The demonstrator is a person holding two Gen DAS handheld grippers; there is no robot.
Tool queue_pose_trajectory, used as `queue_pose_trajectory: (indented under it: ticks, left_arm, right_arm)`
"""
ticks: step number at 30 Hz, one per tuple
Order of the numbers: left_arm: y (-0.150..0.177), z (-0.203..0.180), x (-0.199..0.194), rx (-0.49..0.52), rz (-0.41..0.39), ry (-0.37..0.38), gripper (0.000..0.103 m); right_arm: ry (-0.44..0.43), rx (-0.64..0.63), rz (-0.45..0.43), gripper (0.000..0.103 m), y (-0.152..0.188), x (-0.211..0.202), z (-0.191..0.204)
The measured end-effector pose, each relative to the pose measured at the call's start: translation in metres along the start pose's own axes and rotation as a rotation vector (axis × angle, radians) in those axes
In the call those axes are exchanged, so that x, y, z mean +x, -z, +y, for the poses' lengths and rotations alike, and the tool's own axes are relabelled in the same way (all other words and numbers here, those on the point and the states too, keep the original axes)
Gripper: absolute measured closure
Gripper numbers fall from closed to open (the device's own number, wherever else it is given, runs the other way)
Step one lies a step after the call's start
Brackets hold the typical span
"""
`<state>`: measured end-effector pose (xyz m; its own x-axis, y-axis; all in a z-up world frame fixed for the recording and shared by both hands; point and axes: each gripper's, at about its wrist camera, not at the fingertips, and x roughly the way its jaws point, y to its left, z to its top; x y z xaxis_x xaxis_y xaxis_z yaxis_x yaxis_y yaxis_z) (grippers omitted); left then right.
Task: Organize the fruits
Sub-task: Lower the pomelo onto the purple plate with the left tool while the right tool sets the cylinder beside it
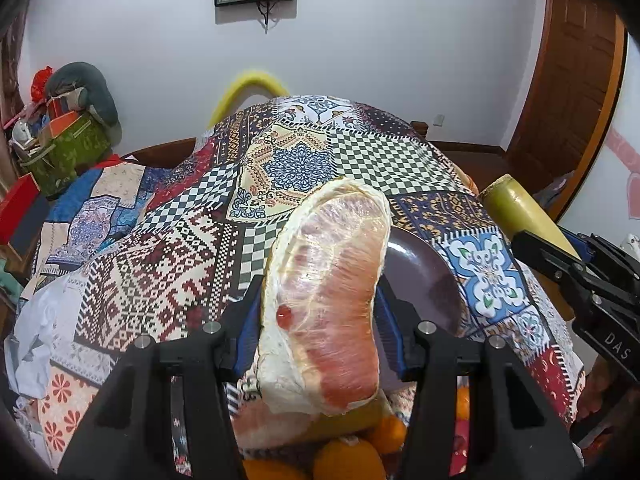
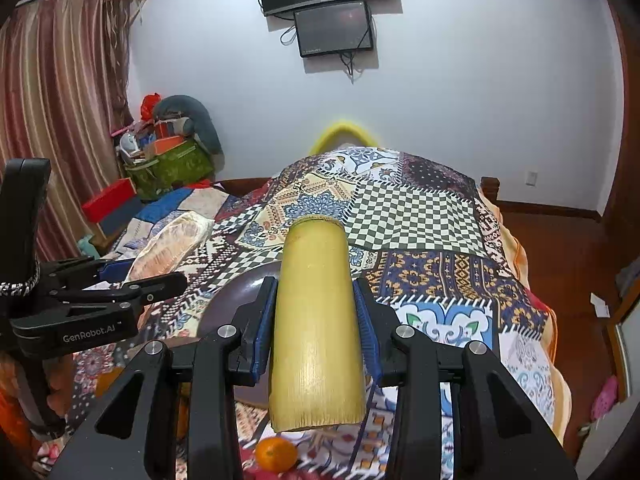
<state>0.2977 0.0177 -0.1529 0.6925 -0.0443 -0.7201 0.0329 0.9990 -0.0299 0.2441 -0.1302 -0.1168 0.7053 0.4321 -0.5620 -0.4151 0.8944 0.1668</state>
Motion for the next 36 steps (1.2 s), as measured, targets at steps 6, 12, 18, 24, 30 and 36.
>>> queue_pose_trajectory:
  ticks: [6, 12, 18, 24, 30, 36]
  left_arm:
    - [-0.011, 0.004, 0.025, 0.005, 0.027, -0.011, 0.051]
    - [-0.019, 0.005, 0.049, 0.024, 0.064, -0.029, 0.051]
    - [-0.025, 0.006, 0.075, 0.030, 0.126, -0.010, 0.052]
    - [-0.026, 0.010, 0.104, 0.017, 0.203, 0.013, 0.052]
    - [-0.025, 0.008, 0.118, 0.024, 0.244, 0.006, 0.052]
    - [-0.027, 0.010, 0.116, 0.014, 0.232, 0.010, 0.051]
  right_arm:
    - [-0.002, -0.008, 0.029, 0.068, -0.006, 0.024, -0.002]
    - [0.009, -0.031, 0.078, 0.068, -0.006, 0.048, -0.004]
    - [0.002, -0.035, 0.135, 0.068, -0.007, 0.071, -0.009]
    - [0.000, -0.068, 0.191, 0.068, -0.004, 0.093, -0.007]
    - [-0.002, -0.079, 0.247, 0.068, 0.001, 0.109, -0.009]
    - [-0.009, -0.072, 0.275, 0.068, 0.006, 0.118, -0.012]
